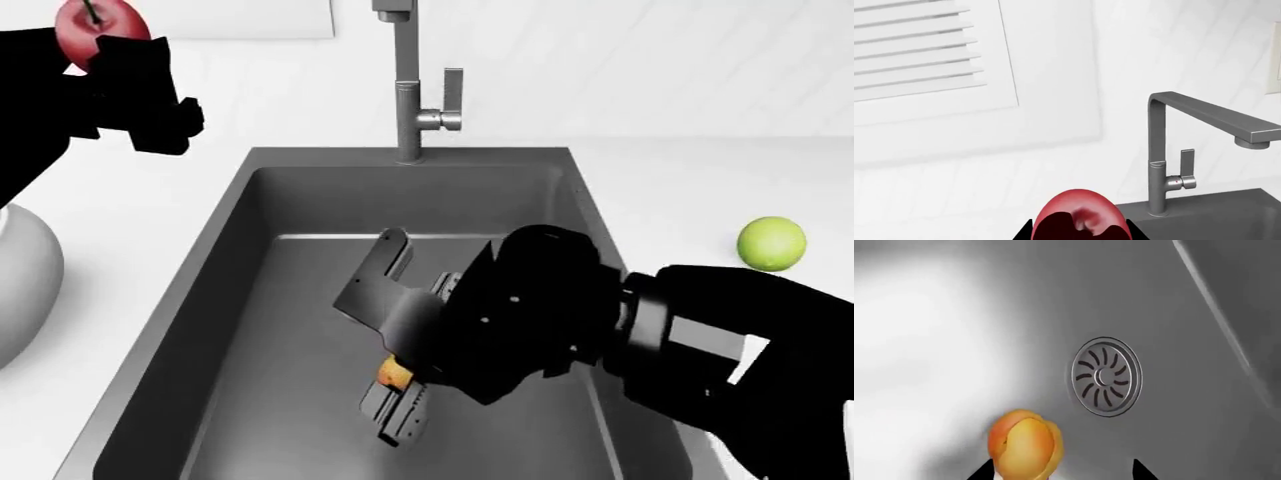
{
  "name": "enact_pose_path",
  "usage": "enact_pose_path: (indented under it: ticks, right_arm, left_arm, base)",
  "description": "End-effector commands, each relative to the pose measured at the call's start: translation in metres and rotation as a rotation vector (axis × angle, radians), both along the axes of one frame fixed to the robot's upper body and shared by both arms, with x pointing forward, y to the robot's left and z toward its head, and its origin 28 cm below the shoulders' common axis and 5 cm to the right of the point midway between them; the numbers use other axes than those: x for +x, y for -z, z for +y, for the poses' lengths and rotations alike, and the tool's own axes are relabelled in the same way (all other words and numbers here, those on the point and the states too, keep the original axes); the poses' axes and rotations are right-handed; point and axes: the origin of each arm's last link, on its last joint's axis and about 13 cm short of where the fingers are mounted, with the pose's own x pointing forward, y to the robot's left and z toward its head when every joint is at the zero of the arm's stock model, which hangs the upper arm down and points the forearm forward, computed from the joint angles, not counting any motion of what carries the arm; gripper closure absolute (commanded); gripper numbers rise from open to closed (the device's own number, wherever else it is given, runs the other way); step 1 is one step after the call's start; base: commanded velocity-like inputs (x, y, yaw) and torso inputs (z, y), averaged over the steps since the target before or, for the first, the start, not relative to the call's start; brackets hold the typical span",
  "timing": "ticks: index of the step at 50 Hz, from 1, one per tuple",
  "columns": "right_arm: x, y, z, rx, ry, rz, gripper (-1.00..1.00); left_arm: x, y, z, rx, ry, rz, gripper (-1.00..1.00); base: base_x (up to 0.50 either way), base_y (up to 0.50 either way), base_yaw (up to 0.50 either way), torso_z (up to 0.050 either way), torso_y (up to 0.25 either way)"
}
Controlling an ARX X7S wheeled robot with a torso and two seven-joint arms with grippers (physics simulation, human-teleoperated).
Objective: There is a mixed pile of frozen fruits and vegetables on the counter. Locate all the frozen vegetables and place the items in a bowl on the counter. Take all the frozen fruits and defrost them in a running sink.
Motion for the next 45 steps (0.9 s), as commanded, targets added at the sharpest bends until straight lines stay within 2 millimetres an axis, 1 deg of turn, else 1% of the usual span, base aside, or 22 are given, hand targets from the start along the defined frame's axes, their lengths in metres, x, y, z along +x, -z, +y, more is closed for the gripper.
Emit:
enact_pose_path:
  ticks: [1,7,9,14,21,29,34,41,45]
  right_arm:
    - [-0.009,-0.033,-0.014,0.012,0.023,-0.095,-1.00]
    - [-0.015,-0.043,-0.022,0.009,0.032,-0.131,-1.00]
    - [-0.020,-0.046,-0.026,-0.003,0.027,-0.148,-1.00]
    - [-0.030,-0.063,-0.038,0.007,0.064,-0.221,-1.00]
    - [-0.037,-0.077,-0.053,0.059,0.095,-0.295,-1.00]
    - [-0.046,-0.100,-0.069,0.135,0.144,-0.392,-1.00]
    - [-0.049,-0.108,-0.076,0.155,0.169,-0.452,-1.00]
    - [-0.057,-0.130,-0.084,0.228,0.216,-0.540,-1.00]
    - [-0.060,-0.140,-0.090,0.251,0.256,-0.581,-1.00]
  left_arm:
    - [0.000,-0.001,-0.001,-0.007,-0.001,-0.003,1.00]
    - [-0.002,-0.002,-0.001,-0.008,0.000,-0.004,1.00]
    - [-0.002,-0.002,-0.001,-0.008,-0.001,-0.004,1.00]
    - [-0.002,-0.002,-0.001,-0.009,-0.002,-0.004,1.00]
    - [-0.002,-0.001,-0.002,-0.005,0.000,-0.001,1.00]
    - [-0.003,-0.002,-0.002,-0.002,0.000,-0.001,1.00]
    - [-0.003,-0.002,-0.003,-0.002,0.001,0.000,1.00]
    - [-0.002,-0.001,-0.004,-0.005,0.007,0.012,1.00]
    - [-0.003,0.000,-0.006,-0.001,0.027,0.028,1.00]
  base:
    - [0.00,0.00,0.00,0.000,0.000]
    - [0.00,0.00,0.00,0.000,0.000]
    - [0.00,0.00,0.00,0.000,0.000]
    - [0.00,0.00,0.00,0.000,0.000]
    - [0.00,0.00,0.00,0.000,0.000]
    - [0.00,0.00,0.00,0.000,0.000]
    - [0.00,0.00,0.00,0.000,0.000]
    - [0.00,0.00,0.00,0.000,0.000]
    - [0.00,0.00,0.00,0.000,0.000]
